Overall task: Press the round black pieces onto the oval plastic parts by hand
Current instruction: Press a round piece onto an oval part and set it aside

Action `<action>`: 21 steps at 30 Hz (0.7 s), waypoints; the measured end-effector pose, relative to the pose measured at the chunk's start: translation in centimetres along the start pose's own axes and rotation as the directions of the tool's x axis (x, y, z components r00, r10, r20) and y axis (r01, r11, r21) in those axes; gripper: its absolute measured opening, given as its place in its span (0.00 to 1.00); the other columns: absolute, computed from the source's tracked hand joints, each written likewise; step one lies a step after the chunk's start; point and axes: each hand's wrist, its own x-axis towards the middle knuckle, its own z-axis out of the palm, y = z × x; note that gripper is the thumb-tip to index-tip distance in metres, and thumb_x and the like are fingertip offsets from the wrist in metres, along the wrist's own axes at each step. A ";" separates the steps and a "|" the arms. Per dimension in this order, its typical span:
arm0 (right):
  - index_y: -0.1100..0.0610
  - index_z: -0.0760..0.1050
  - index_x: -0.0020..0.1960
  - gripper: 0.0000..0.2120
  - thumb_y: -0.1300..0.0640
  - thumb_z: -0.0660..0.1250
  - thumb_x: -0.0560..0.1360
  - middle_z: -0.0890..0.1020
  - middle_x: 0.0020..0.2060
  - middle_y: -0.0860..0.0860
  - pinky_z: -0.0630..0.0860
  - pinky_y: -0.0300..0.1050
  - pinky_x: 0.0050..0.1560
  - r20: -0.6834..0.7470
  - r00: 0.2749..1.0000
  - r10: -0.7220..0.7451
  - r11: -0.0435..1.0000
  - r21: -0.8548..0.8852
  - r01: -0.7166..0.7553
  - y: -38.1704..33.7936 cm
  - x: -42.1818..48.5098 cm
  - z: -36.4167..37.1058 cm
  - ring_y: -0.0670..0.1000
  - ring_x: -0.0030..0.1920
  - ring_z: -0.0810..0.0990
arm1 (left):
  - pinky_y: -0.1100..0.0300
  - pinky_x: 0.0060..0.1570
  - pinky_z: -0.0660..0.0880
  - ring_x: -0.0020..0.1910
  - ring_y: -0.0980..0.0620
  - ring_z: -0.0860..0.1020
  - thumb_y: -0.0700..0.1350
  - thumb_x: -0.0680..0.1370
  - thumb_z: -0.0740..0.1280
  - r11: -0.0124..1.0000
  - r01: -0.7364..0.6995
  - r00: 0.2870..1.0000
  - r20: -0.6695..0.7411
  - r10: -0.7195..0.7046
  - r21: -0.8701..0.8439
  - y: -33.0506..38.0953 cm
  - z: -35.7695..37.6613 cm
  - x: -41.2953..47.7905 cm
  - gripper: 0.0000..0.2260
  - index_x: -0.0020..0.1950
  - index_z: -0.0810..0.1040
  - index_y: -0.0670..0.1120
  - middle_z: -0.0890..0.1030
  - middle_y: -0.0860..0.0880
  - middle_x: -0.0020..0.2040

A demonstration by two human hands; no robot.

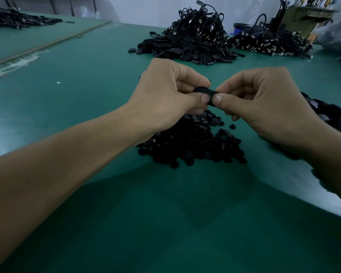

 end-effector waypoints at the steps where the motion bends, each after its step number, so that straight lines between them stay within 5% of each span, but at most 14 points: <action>1: 0.51 0.81 0.42 0.03 0.55 0.75 0.74 0.84 0.34 0.49 0.80 0.46 0.38 -0.011 1.000 0.004 1.000 -0.013 -0.004 0.0 0.0 0.0 0.43 0.32 0.79 | 0.62 0.42 0.82 0.38 0.51 0.86 0.33 0.74 0.75 1.000 -0.009 1.000 -0.009 0.009 0.015 0.0 0.0 0.0 0.07 0.48 0.84 0.43 0.86 0.46 0.39; 10: 0.52 0.81 0.40 0.04 0.57 0.75 0.73 0.82 0.30 0.48 0.75 0.39 0.33 -0.074 0.997 0.029 1.000 0.006 -0.029 -0.2 0.0 0.3 0.42 0.29 0.76 | 0.59 0.44 0.83 0.38 0.51 0.86 0.36 0.74 0.76 0.994 -0.068 0.998 0.002 0.068 0.091 -0.4 -0.1 0.3 0.06 0.49 0.84 0.43 0.87 0.47 0.39; 17: 0.51 0.81 0.41 0.04 0.57 0.75 0.73 0.85 0.33 0.50 0.81 0.48 0.39 -0.056 0.998 0.023 1.000 0.012 -0.022 -0.3 -0.2 0.2 0.47 0.33 0.81 | 0.59 0.43 0.83 0.36 0.53 0.86 0.37 0.74 0.75 0.968 -0.152 0.988 0.032 0.148 0.202 -0.6 -0.3 0.6 0.05 0.47 0.84 0.46 0.86 0.48 0.36; 21: 0.52 0.82 0.45 0.05 0.61 0.72 0.77 0.86 0.35 0.48 0.80 0.37 0.37 -0.006 1.000 0.010 0.999 0.051 -0.010 -0.2 0.0 -0.1 0.44 0.34 0.83 | 0.60 0.42 0.83 0.36 0.52 0.86 0.37 0.74 0.75 0.979 -0.125 0.992 0.014 0.125 0.161 -1.1 -0.5 0.9 0.07 0.46 0.83 0.48 0.86 0.49 0.37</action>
